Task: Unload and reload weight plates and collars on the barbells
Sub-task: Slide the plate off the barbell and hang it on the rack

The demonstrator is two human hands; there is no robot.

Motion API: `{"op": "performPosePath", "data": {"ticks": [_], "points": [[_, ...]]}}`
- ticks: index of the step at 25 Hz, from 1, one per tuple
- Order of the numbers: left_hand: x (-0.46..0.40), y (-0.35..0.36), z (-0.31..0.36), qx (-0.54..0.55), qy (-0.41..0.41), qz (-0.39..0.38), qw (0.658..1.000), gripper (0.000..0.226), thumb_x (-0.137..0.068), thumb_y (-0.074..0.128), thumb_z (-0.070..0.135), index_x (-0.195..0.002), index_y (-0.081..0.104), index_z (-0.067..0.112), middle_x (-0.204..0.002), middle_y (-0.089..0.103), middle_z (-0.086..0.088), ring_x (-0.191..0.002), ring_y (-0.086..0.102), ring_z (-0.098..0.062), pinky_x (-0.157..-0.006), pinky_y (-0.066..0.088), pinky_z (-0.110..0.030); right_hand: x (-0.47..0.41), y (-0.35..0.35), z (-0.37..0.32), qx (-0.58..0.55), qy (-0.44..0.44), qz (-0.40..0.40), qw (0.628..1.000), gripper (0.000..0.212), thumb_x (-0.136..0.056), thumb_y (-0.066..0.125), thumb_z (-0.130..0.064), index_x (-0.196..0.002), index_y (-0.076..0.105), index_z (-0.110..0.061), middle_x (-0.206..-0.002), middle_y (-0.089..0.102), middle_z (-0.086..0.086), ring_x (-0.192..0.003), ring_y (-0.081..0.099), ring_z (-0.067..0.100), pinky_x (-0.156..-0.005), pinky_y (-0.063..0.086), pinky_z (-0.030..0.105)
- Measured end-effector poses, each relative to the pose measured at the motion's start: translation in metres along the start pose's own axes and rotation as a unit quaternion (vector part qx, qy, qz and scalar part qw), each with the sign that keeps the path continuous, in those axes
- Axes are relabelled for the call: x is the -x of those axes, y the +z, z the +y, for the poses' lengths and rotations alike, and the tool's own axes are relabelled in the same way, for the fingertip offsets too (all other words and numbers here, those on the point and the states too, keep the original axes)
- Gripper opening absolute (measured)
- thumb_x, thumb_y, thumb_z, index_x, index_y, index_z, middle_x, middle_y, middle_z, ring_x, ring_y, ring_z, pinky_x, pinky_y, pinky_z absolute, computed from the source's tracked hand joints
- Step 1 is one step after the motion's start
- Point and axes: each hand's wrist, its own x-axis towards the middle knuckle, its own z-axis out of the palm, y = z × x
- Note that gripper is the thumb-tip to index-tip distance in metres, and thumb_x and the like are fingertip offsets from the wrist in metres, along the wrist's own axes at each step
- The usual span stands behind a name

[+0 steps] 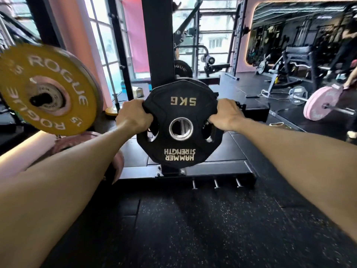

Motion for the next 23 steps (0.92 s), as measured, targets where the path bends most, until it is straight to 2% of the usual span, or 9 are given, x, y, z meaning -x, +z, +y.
{"op": "performPosePath", "data": {"ticks": [2,4,7,10,12,14,17,19,23], "points": [[-0.030,-0.050,0.017,-0.013,-0.008,0.014,1.000,0.016,-0.076,0.056,0.016,-0.063,0.050,0.024,-0.072,0.052,-0.004,-0.071,0.047,-0.029,-0.065,0.038,-0.034,-0.025,-0.050,-0.035,-0.006,-0.011,-0.013,1.000,0.007,-0.076,0.061,-0.012,-0.074,0.054,-0.011,-0.080,0.056,0.002,-0.080,0.060,0.031,-0.065,0.045,0.032],[-0.064,-0.107,0.039,-0.026,-0.011,0.020,0.999,0.022,-0.075,0.057,0.017,-0.059,0.046,0.025,-0.074,0.052,-0.006,-0.070,0.045,-0.029,-0.064,0.035,-0.033,-0.050,-0.106,-0.076,-0.010,-0.017,-0.027,0.999,0.015,-0.077,0.060,-0.012,-0.066,0.049,-0.015,-0.074,0.052,0.000,-0.077,0.058,0.030,-0.064,0.042,0.031],[-0.113,-0.191,0.070,-0.032,-0.009,0.037,0.999,0.024,-0.073,0.059,0.015,-0.057,0.045,0.024,-0.071,0.057,-0.008,-0.070,0.049,-0.030,-0.062,0.033,-0.030,-0.087,-0.186,-0.130,-0.013,-0.033,-0.026,0.999,0.016,-0.077,0.060,-0.011,-0.066,0.048,-0.017,-0.073,0.052,0.000,-0.070,0.056,0.025,-0.059,0.041,0.028],[-0.163,-0.286,0.106,-0.017,-0.020,0.057,0.998,0.020,-0.072,0.060,0.016,-0.057,0.049,0.024,-0.057,0.049,0.004,-0.064,0.049,-0.027,-0.056,0.035,-0.029,-0.130,-0.269,-0.190,-0.024,-0.061,-0.015,0.998,0.011,-0.073,0.060,-0.011,-0.069,0.052,-0.016,-0.075,0.057,0.003,-0.064,0.057,0.021,-0.055,0.042,0.027],[-0.191,-0.345,0.127,-0.024,-0.024,0.070,0.997,0.019,-0.071,0.061,0.016,-0.056,0.050,0.022,-0.057,0.048,0.006,-0.064,0.050,-0.027,-0.058,0.038,-0.029,-0.154,-0.318,-0.228,-0.034,-0.081,0.003,0.996,0.009,-0.070,0.061,-0.010,-0.067,0.053,-0.012,-0.072,0.058,0.005,-0.060,0.058,0.022,-0.052,0.043,0.027],[-0.214,-0.395,0.142,-0.037,-0.025,0.082,0.996,0.020,-0.071,0.061,0.015,-0.056,0.049,0.021,-0.059,0.050,0.003,-0.068,0.052,-0.030,-0.060,0.041,-0.032,-0.173,-0.356,-0.262,-0.043,-0.098,0.014,0.994,0.014,-0.068,0.061,-0.011,-0.060,0.050,-0.012,-0.066,0.057,0.004,-0.055,0.056,0.019,-0.045,0.038,0.023],[-0.233,-0.449,0.143,-0.041,-0.038,0.112,0.992,0.016,-0.070,0.058,0.015,-0.057,0.049,0.018,-0.063,0.055,-0.002,-0.070,0.057,-0.034,-0.062,0.048,-0.035,-0.190,-0.386,-0.308,-0.041,-0.135,0.038,0.989,0.015,-0.068,0.063,-0.013,-0.058,0.051,-0.015,-0.063,0.055,-0.001,-0.053,0.053,0.013,-0.041,0.032,0.019],[-0.241,-0.478,0.129,-0.042,-0.038,0.127,0.990,0.012,-0.069,0.057,0.016,-0.059,0.051,0.015,-0.063,0.056,-0.004,-0.068,0.059,-0.034,-0.059,0.046,-0.034,-0.195,-0.393,-0.341,-0.037,-0.152,0.044,0.987,0.012,-0.067,0.064,-0.015,-0.060,0.054,-0.014,-0.063,0.056,0.000,-0.056,0.055,0.014,-0.045,0.034,0.022],[-0.247,-0.526,0.071,-0.064,-0.029,0.146,0.987,0.009,-0.075,0.058,0.019,-0.069,0.060,0.012,-0.064,0.055,-0.006,-0.071,0.059,-0.035,-0.063,0.050,-0.036,-0.190,-0.377,-0.415,-0.028,-0.169,0.053,0.984,0.011,-0.069,0.067,-0.017,-0.066,0.059,-0.010,-0.070,0.061,0.003,-0.064,0.060,0.022,-0.054,0.041,0.026]]}}
